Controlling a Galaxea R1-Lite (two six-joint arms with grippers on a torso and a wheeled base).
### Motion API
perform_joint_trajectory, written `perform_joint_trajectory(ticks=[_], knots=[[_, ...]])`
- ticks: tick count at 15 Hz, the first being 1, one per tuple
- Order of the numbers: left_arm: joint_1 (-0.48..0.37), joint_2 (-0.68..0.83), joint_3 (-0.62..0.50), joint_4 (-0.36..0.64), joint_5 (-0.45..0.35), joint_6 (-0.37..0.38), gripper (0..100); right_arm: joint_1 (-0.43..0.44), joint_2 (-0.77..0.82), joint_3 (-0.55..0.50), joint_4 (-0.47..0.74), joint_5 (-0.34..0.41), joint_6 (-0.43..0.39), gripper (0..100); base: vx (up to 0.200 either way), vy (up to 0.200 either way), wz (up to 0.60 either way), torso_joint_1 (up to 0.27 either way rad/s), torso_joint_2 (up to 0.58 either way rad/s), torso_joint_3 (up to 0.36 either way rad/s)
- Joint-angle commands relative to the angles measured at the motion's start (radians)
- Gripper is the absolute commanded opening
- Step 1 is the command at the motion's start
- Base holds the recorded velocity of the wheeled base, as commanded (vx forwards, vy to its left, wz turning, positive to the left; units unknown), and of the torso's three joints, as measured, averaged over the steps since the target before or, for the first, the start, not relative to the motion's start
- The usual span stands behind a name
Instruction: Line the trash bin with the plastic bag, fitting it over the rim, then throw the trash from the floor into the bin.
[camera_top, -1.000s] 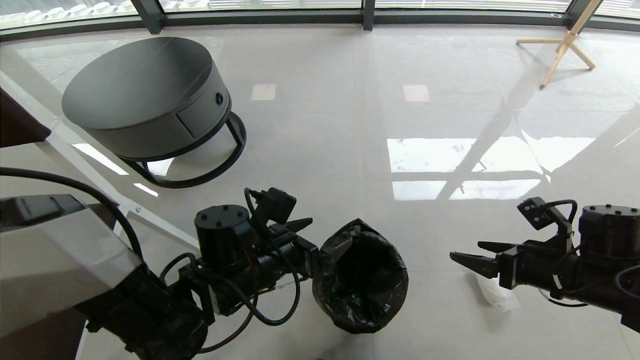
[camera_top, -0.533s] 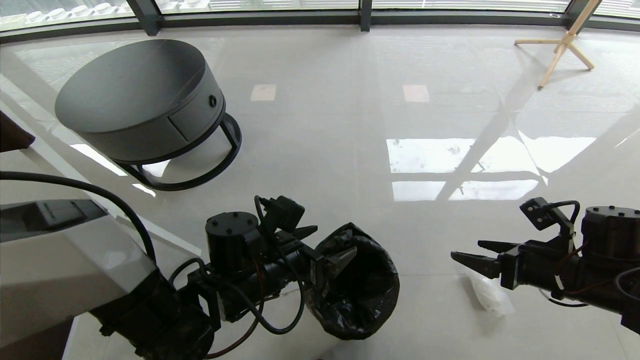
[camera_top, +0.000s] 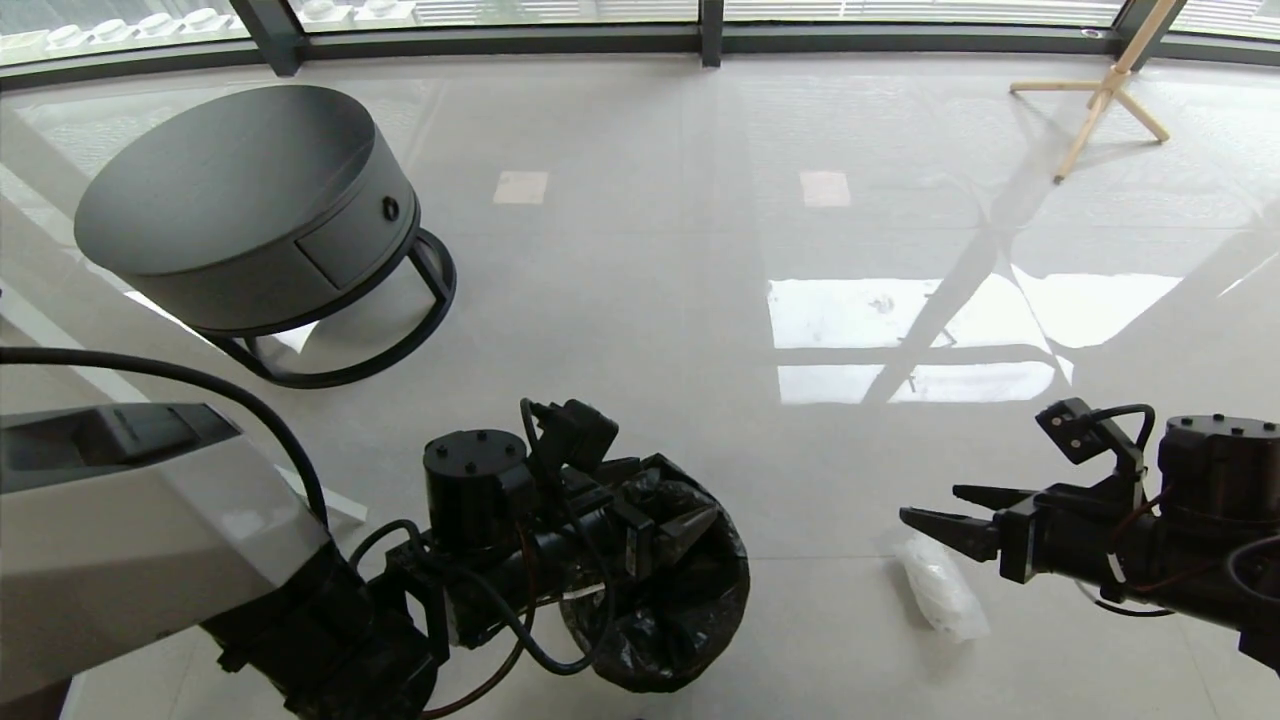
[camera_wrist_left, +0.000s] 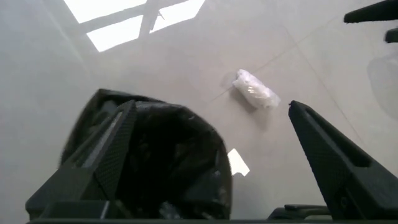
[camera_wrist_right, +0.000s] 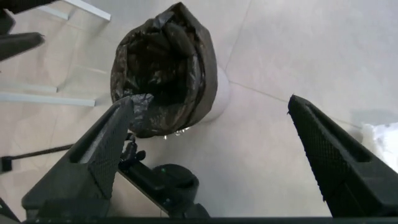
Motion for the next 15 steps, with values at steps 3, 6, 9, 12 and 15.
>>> perform_joint_trajectory(ticks=[3,6,9,12,15], knots=[[-0.005,0.017,-0.011,0.000,0.001,0.001,100,0.002,0.006,-0.001,-0.002,-0.001,-0.002,100,0.000,-0.200,0.00,0.004,0.00,0.004],[-0.005,0.015,-0.011,0.000,0.001,0.001,100,0.002,0.006,0.007,0.000,-0.001,-0.004,100,0.000,-0.200,0.20,0.002,0.01,0.004],[-0.005,0.017,-0.002,-0.005,-0.005,0.001,100,-0.011,0.004,0.079,-0.003,-0.009,-0.023,100,0.000,-0.200,0.40,0.001,0.01,0.002],[-0.013,0.018,-0.002,-0.005,-0.006,0.001,100,-0.084,0.073,0.139,-0.008,-0.030,-0.036,100,0.000,0.000,0.00,0.000,0.00,0.000],[-0.028,0.046,-0.004,-0.009,-0.008,0.000,100,-0.081,0.244,0.100,-0.025,-0.272,-0.053,100,0.000,0.000,0.00,0.000,0.00,0.000]])
